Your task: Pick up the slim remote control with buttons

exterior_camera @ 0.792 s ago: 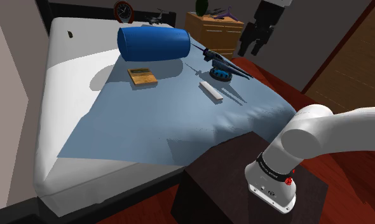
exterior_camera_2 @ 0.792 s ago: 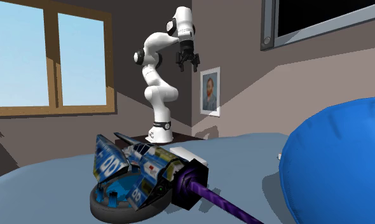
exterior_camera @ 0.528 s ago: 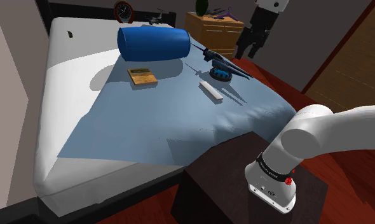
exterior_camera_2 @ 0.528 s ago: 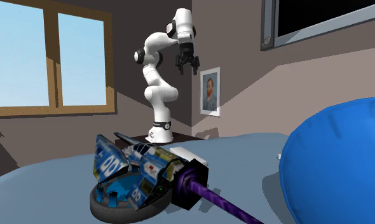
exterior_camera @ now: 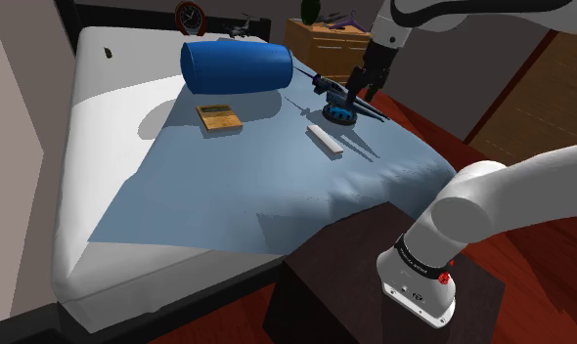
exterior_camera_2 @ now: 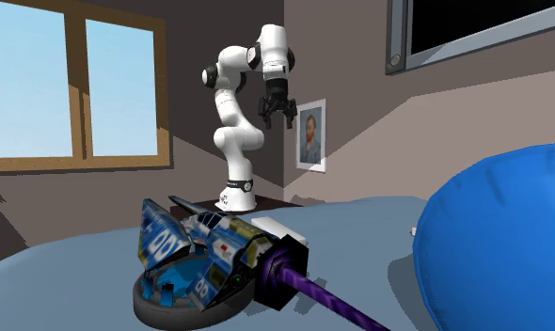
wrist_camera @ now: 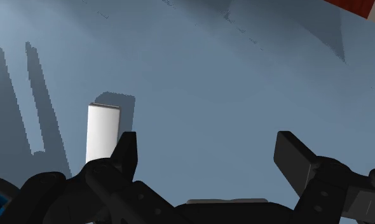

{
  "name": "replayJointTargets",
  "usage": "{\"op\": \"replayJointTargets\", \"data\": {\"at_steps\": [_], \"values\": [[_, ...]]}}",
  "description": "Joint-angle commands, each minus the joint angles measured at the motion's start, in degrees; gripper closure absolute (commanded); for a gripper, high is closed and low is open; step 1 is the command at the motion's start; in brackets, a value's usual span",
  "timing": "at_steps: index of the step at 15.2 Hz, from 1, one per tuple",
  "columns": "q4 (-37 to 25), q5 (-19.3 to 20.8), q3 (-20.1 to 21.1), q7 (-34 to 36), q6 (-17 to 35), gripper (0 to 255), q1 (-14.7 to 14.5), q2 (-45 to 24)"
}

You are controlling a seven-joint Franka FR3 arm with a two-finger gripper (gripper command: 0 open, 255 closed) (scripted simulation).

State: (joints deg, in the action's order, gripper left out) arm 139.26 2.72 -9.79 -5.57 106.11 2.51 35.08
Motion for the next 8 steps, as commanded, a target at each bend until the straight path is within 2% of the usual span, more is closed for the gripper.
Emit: {"op": "replayJointTargets", "data": {"at_steps": [1, 8], "values": [[0.4, 0.4, -1.1, -1.1, 4.0, 0, 0.1, -3.6], [-1.6, 0.6, -5.1, -5.8, 15.3, 0, 0.4, -17.2]]}}
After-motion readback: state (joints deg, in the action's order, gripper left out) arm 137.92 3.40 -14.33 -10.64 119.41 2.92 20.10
